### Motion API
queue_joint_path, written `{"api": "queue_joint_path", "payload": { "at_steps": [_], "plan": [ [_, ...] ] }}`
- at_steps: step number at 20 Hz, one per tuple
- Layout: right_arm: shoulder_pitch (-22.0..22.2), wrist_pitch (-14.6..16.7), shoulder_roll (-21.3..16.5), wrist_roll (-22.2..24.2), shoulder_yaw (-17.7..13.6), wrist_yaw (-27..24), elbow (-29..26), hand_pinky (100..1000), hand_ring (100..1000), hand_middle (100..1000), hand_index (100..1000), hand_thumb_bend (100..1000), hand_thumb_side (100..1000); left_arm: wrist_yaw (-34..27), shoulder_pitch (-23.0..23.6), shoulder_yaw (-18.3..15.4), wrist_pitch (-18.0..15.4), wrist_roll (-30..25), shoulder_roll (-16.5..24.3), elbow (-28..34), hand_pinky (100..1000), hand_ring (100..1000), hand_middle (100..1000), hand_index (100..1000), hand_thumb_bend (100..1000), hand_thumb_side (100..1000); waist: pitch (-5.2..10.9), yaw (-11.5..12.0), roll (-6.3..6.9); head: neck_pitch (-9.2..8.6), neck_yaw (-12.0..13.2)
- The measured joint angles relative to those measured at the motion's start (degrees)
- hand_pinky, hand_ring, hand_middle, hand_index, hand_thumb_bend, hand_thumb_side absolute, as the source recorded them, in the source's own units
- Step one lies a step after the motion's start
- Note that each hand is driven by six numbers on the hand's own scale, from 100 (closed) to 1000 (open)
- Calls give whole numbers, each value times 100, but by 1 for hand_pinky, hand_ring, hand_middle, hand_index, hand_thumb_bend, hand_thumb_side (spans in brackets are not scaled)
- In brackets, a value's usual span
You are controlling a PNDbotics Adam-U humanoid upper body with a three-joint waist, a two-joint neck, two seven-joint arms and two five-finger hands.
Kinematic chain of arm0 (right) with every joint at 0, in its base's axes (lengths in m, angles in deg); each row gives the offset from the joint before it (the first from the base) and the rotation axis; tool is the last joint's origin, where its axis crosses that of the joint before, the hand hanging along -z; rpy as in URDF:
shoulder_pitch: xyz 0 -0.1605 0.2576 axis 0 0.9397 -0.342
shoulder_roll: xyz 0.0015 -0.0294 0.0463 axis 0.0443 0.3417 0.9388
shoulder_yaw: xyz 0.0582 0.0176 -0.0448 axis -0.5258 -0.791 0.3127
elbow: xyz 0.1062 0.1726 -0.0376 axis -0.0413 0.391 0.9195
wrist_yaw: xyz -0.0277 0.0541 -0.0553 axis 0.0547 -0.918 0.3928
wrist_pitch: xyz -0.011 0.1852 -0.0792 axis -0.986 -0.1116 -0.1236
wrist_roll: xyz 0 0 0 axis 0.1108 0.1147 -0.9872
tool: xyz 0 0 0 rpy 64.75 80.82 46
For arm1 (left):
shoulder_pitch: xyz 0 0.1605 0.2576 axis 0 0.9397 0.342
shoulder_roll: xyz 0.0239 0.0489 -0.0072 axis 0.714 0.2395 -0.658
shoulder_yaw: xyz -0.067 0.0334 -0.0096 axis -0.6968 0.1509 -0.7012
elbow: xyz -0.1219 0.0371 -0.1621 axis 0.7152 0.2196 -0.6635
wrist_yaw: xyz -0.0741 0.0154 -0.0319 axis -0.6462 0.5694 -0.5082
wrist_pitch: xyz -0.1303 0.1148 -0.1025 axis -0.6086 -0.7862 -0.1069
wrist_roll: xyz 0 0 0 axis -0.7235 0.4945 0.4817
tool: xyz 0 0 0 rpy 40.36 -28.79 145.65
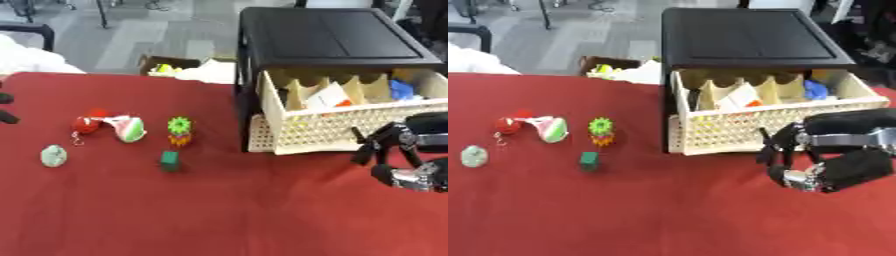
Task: Pick up objects from table and place into drawer.
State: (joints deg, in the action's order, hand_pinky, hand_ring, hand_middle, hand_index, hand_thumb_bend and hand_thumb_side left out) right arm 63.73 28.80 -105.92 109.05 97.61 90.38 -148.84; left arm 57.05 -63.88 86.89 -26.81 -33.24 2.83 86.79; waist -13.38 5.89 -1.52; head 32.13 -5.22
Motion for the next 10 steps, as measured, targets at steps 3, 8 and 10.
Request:
{"api": "queue_joint_path", "payload": {
  "at_steps": [3,8,10],
  "plan": [
    [-73,-103,46,61,33,-18,0,388,703,749,895,100,1000,0,-2,0,-5,-7,-16,0,451,572,569,832,100,965,-7,19,-7,-1,-4],
    [-297,-233,119,137,84,-93,52,380,699,746,896,100,1000,-1,-18,0,1,-15,-18,0,451,573,570,832,100,968,-15,49,-36,-2,-29],
    [-407,-263,165,162,118,-121,137,377,698,745,895,100,1000,-1,-19,0,3,-18,-18,0,452,573,570,832,100,969,-22,59,-45,-2,-42]
  ]
}}
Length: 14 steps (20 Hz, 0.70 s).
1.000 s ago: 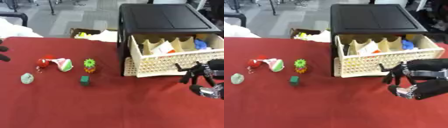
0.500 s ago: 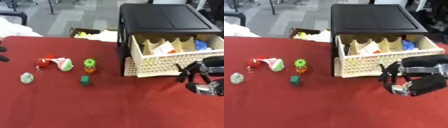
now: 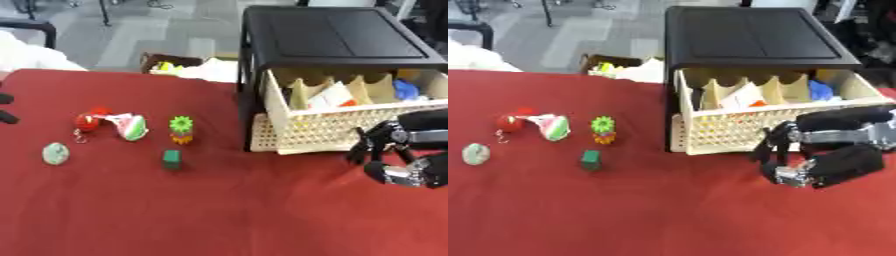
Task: Pick up objects from table and place into drawer.
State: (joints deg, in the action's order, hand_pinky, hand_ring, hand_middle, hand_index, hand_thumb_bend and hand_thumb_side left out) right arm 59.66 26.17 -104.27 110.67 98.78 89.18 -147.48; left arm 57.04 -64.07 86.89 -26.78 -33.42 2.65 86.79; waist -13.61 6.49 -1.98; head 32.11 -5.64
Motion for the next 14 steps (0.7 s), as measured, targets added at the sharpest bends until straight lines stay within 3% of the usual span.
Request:
{"api": "queue_joint_path", "payload": {
  "at_steps": [14],
  "plan": [
    [-594,-28,310,82,222,-72,592,364,694,739,891,100,1000,-21,-15,2,-1,-26,-2,0,452,573,567,832,100,970,-16,26,-24,0,-83]
  ]
}}
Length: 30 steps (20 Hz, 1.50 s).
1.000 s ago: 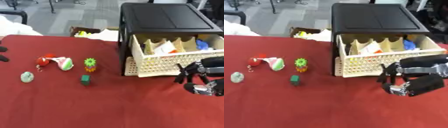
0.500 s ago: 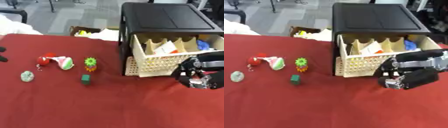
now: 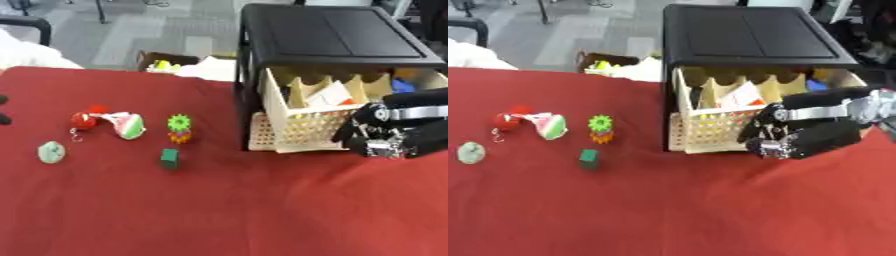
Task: Pick up objects from table and place into drawer.
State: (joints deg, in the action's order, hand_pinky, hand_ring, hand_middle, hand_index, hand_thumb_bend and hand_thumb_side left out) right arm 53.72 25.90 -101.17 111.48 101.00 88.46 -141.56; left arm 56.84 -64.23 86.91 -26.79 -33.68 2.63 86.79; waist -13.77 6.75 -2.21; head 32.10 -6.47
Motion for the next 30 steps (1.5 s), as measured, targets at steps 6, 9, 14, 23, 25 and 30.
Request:
{"api": "queue_joint_path", "payload": {
  "at_steps": [6,9,14,23,25,30],
  "plan": [
    [-215,8,136,-1,94,-7,246,355,691,739,896,100,1000,-4,-32,1,-7,-10,-2,0,450,573,567,832,100,971,-3,29,1,-16,-17],
    [-329,2,205,32,138,-26,357,350,690,742,908,100,1000,-4,-40,3,-13,-19,-2,0,448,573,567,832,100,971,-8,35,-2,-40,-17],
    [-514,-25,325,81,204,-56,496,345,688,743,908,100,1000,-4,-41,16,-12,-33,-3,0,446,573,566,832,100,973,-11,38,-8,-44,-17],
    [-545,-29,370,153,232,-120,492,323,670,727,891,100,1000,-4,-41,20,1,-48,-3,0,446,574,567,832,100,973,-10,25,-27,-44,3],
    [-507,-48,370,180,225,-187,411,307,660,719,886,100,1000,-4,-41,20,1,-48,-3,0,447,574,567,831,100,973,-8,21,-30,-44,11],
    [-485,-193,368,306,165,-567,90,286,650,713,891,100,1000,-9,-39,20,3,-47,-3,0,448,575,567,831,100,971,41,6,-43,-44,31]
  ]
}}
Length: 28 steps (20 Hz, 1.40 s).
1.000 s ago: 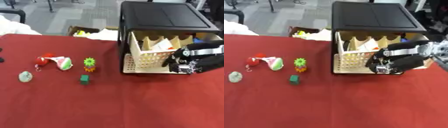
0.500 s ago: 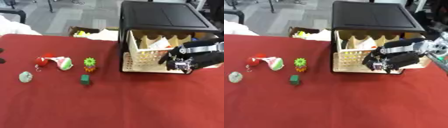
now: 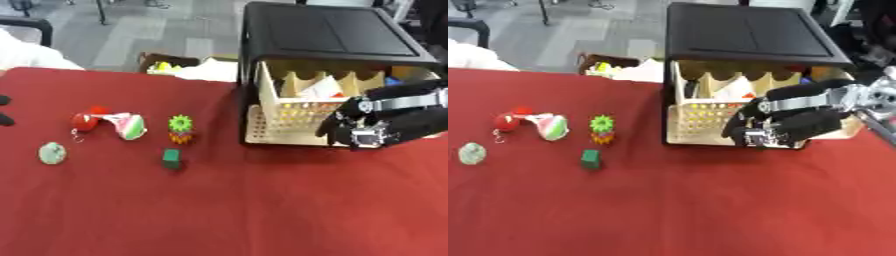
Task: Pick up objects from table and place into drawer.
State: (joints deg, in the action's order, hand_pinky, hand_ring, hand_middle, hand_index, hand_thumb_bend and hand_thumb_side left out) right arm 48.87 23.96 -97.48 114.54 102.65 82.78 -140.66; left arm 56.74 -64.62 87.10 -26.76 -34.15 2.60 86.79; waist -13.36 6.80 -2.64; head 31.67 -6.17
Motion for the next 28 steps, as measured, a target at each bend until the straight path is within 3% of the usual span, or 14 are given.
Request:
{"api": "queue_joint_path", "payload": {
  "at_steps": [6,11,24,28],
  "plan": [
    [-215,-294,-3,155,34,-318,-398,298,660,728,903,100,1000,-27,0,0,3,3,0,0,449,575,567,831,100,969,106,-14,-55,6,-39],
    [-406,-441,50,181,186,-321,-392,298,661,729,903,100,1000,-61,0,1,13,13,0,0,449,575,566,831,100,971,117,25,-73,6,-98],
    [-621,-439,285,178,296,-289,-37,291,661,727,900,100,1000,-64,-1,2,26,20,0,0,448,569,565,830,100,976,69,55,-104,6,-107],
    [-412,-408,255,147,270,-319,-34,287,661,727,901,100,1000,-64,-2,2,26,19,0,0,448,569,565,831,100,977,41,79,-102,1,-110]
  ]
}}
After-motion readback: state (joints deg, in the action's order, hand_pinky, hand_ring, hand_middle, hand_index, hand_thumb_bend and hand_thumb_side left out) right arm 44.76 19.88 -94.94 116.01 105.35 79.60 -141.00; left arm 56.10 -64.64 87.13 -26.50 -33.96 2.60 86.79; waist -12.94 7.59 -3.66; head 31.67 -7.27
